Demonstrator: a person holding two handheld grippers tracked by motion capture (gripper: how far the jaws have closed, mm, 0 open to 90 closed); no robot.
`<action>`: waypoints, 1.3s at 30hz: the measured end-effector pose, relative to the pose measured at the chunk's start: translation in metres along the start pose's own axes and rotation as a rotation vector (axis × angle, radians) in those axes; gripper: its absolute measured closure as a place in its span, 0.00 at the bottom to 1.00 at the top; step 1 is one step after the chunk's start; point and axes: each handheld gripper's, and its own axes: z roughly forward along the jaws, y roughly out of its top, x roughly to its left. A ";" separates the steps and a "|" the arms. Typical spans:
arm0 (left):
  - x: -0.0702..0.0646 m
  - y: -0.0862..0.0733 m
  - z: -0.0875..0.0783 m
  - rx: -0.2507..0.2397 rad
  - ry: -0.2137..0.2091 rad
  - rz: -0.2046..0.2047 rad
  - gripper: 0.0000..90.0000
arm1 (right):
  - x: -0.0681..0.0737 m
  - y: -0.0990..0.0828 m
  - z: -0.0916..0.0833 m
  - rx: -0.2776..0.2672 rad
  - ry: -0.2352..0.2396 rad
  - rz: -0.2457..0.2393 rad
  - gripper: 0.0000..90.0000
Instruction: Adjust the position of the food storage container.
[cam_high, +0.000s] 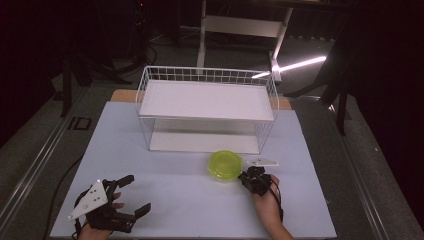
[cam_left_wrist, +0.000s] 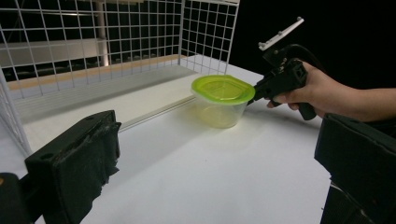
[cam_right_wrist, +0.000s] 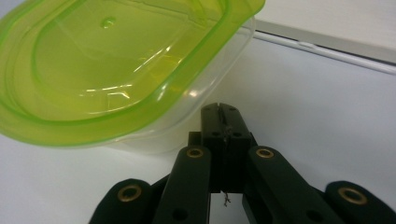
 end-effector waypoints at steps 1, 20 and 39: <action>0.000 0.000 0.000 0.000 0.001 0.000 0.01 | 0.002 0.001 0.001 -0.002 0.000 -0.008 1.00; 0.001 0.001 -0.003 -0.007 -0.004 -0.002 0.01 | 0.018 0.013 0.008 -0.018 0.022 -0.011 1.00; 0.001 0.000 -0.003 -0.002 -0.006 0.001 0.01 | 0.048 0.028 0.028 -0.011 0.080 -0.026 1.00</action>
